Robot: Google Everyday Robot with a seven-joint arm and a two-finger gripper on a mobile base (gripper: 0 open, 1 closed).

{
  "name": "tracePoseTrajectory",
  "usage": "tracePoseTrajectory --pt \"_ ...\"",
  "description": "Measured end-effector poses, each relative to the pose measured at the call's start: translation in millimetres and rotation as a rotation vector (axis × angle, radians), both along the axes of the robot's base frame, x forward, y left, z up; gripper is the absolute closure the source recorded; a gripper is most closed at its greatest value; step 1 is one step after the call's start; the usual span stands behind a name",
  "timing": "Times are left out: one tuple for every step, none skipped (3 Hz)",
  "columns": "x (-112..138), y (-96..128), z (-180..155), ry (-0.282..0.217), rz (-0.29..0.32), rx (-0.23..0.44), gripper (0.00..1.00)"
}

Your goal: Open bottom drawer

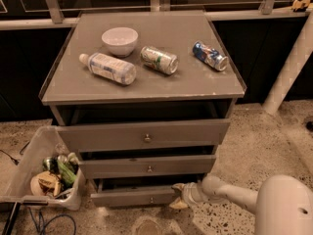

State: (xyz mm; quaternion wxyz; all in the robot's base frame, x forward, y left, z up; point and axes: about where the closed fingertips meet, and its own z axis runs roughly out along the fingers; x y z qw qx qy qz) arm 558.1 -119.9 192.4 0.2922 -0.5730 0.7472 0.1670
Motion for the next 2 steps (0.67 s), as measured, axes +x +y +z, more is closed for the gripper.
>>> tracePoseTrajectory --pt "-6.3 -2.7 -30.4 0.024 -0.015 0.001 0.0" --pt "-6.3 -2.7 -30.4 0.024 -0.015 0.001 0.0"
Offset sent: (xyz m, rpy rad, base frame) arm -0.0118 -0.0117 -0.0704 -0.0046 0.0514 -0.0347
